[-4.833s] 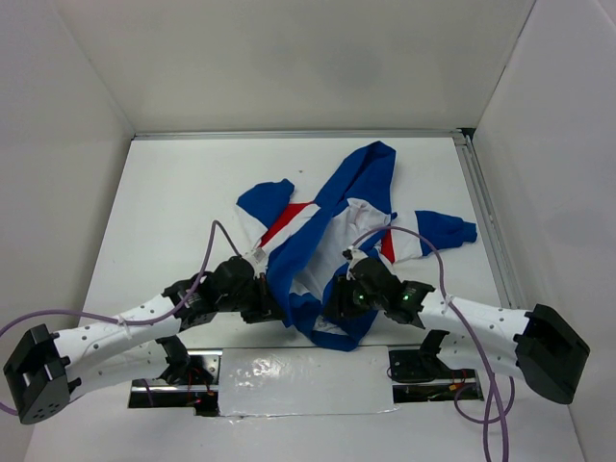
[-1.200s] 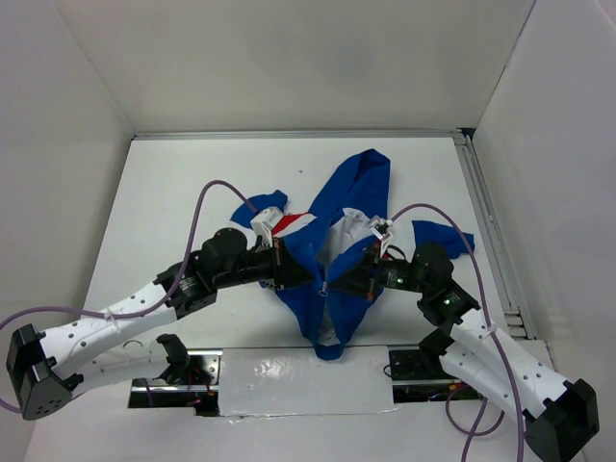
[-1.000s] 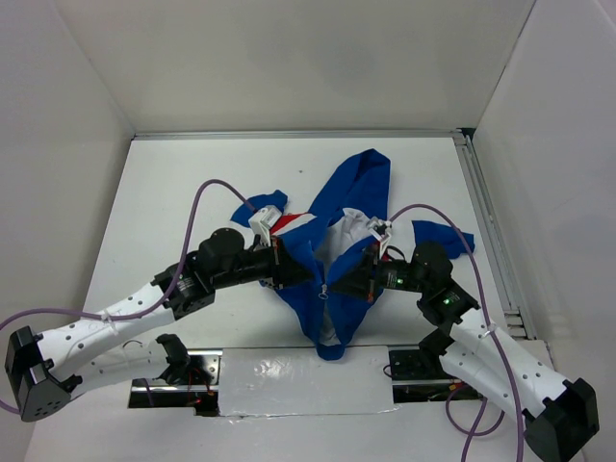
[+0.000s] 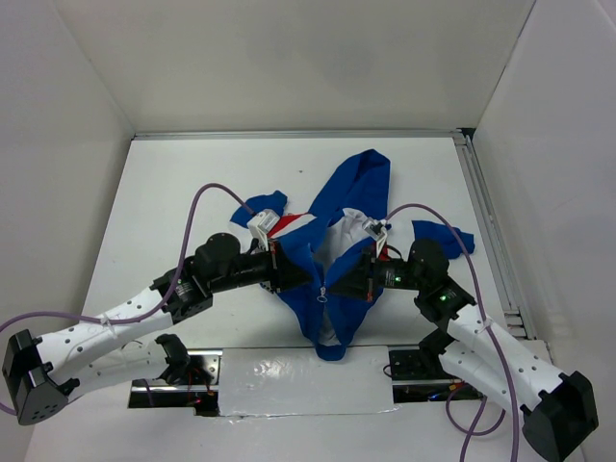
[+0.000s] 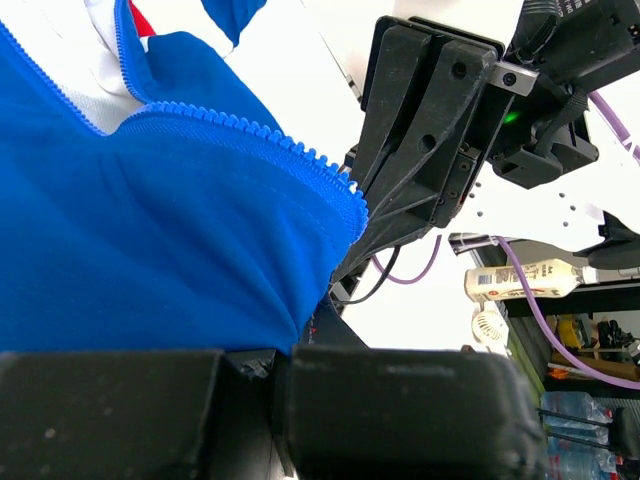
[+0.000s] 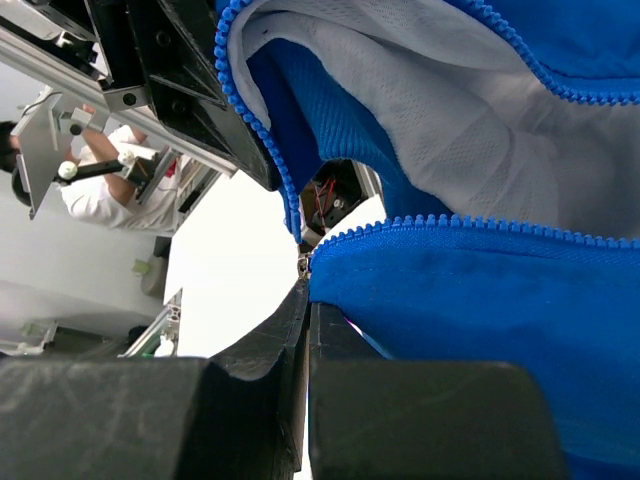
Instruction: Zip up the jacket
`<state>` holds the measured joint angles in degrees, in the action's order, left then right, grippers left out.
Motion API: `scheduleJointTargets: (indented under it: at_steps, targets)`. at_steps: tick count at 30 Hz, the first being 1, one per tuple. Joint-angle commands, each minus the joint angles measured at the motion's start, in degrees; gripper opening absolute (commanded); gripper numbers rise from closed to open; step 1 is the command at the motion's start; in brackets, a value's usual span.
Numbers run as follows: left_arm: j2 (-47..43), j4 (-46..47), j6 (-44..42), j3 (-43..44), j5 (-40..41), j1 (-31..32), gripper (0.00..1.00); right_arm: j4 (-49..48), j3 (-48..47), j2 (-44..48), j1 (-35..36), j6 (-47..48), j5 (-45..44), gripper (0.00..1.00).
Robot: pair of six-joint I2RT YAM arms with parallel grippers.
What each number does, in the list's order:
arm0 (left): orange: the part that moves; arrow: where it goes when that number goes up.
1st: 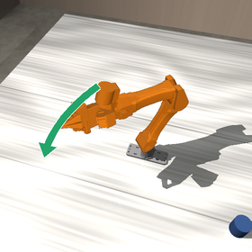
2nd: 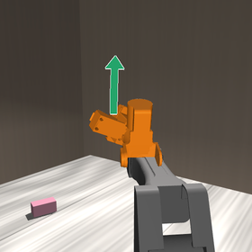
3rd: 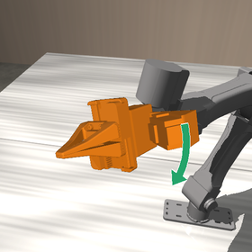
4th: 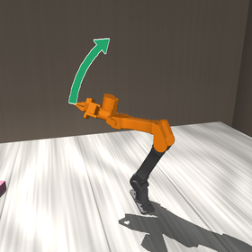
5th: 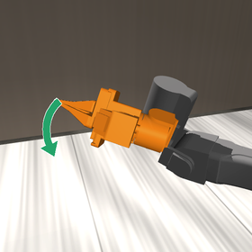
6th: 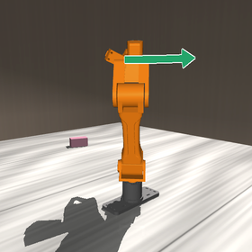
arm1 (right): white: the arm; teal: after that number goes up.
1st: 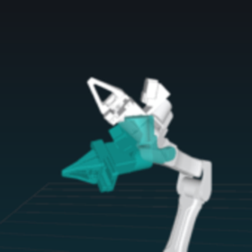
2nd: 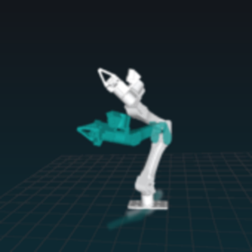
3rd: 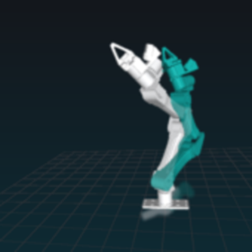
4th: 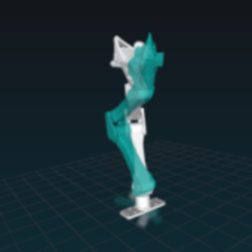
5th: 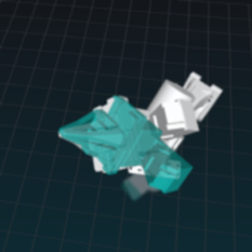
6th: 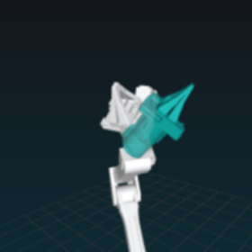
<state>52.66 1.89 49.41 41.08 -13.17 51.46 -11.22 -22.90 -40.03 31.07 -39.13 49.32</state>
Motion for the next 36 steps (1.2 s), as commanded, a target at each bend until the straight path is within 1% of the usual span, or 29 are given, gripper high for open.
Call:
scheduleJointTargets:
  at_steps: [1, 5, 14, 18, 19, 22, 27, 30, 35, 36]
  targets:
    - [-0.4, 4.8, -1.8, 0.1, -0.5, 0.0, 0.00, -4.2, -1.1, 0.5, -0.4, -0.5, 1.4, 0.00]
    - [-0.3, 5.1, -1.9, 0.0, -0.9, 0.0, 0.00, -3.6, -1.8, 1.3, -0.4, -0.5, 0.8, 0.00]
    - [-0.4, 5.5, -2.1, -0.6, -1.2, 0.0, 0.00, -7.1, -2.1, -0.4, -0.4, -2.1, 2.2, 0.00]
    - [-0.5, 6.2, -1.9, -1.0, -1.2, 0.0, 0.00, -7.1, -2.1, 0.0, -0.5, -2.0, 0.2, 0.00]
    - [-0.5, 6.2, -1.9, -1.1, -0.9, 0.0, 0.00, -8.4, -1.8, 0.2, -0.6, -2.2, 0.2, 0.00]
    - [-0.5, 5.8, -2.1, -1.1, -0.6, 0.0, 0.00, -8.0, -2.3, 0.0, -0.7, -2.5, 0.2, 0.00]
    - [-1.3, 7.3, -2.5, -1.9, -2.6, 0.0, 0.00, -8.2, -2.4, -1.2, -0.8, -2.9, 0.1, 0.00]
    - [-1.6, 8.0, -2.7, -2.1, -4.1, 0.0, 0.00, -10.6, -2.0, -2.1, -0.7, -3.1, 0.9, 0.00]
    - [-1.3, 7.7, -2.1, -2.1, -5.5, 0.0, 0.00, -13.5, -0.6, -0.6, -0.7, -4.2, -0.5, 0.00]
    - [-1.3, 7.8, -1.7, -2.1, -5.6, 0.0, 0.00, -16.2, 0.0, 0.2, -0.7, -4.6, -0.7, 0.00]
